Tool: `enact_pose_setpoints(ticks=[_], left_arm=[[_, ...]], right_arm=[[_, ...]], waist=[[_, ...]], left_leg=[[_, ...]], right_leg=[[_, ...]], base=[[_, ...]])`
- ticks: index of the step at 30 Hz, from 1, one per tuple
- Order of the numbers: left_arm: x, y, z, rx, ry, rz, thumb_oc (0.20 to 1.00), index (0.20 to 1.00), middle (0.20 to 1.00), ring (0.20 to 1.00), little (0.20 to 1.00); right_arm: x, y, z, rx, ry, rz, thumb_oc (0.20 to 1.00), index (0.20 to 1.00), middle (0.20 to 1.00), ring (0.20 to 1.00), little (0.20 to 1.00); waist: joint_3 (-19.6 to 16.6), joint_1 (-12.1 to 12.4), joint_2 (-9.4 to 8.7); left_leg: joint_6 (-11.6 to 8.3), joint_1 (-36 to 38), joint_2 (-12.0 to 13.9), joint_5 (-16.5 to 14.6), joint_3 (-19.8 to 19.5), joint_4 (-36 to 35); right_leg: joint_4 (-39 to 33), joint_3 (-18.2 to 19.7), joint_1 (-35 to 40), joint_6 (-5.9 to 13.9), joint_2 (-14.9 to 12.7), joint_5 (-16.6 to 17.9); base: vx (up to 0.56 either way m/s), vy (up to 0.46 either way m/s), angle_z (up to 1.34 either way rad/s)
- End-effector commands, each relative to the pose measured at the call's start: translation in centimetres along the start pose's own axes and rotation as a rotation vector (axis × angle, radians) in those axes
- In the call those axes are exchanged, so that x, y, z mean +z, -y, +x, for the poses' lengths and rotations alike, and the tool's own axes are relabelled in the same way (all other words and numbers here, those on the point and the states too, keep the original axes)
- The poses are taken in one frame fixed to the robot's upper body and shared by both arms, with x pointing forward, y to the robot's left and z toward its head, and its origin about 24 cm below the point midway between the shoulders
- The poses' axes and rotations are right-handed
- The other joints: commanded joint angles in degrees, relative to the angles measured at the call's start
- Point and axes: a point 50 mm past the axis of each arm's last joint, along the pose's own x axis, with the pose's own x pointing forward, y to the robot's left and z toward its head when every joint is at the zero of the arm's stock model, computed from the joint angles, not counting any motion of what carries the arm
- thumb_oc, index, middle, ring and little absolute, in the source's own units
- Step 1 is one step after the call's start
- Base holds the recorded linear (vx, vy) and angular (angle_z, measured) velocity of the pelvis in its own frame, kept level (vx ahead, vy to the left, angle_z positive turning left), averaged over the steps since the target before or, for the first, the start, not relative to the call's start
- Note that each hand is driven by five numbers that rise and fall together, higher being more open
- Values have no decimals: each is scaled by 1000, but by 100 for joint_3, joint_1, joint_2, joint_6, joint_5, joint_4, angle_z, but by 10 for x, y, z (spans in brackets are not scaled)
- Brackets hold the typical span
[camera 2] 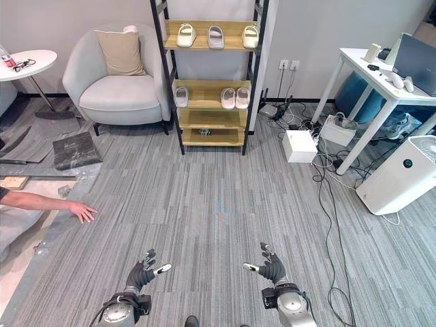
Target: Arrange the slippers neatly on the shoe rack.
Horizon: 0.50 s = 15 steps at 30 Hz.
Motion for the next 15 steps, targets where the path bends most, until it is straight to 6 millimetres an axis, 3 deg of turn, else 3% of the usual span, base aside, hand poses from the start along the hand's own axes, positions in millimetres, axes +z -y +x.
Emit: enact_pose_setpoints(ticks=[1, 15], left_arm=[[22, 9, 11, -41, 86, 43, 1000, 1000, 1000, 1000, 1000], [19, 3, 7, -9, 80, 51, 1000, 1000, 1000, 1000, 1000]], right_arm=[[18, 0, 8, -4, 76, 5, 1000, 1000, 1000, 1000, 1000], [26, -3, 12, -3, 95, -2, 1000, 1000, 1000, 1000, 1000]], waist=[[-65, 38, -83], [60, 115, -196]], left_leg=[[-372, 201, 256, -272, 158, -6], [-265, 155, 175, -329, 208, -6]], right_leg=[[-27, -31, 169, 607, -473, -310], [-27, 63, 67, 673, -528, -167]], base=[[0, 0, 0], [0, 24, -1]])
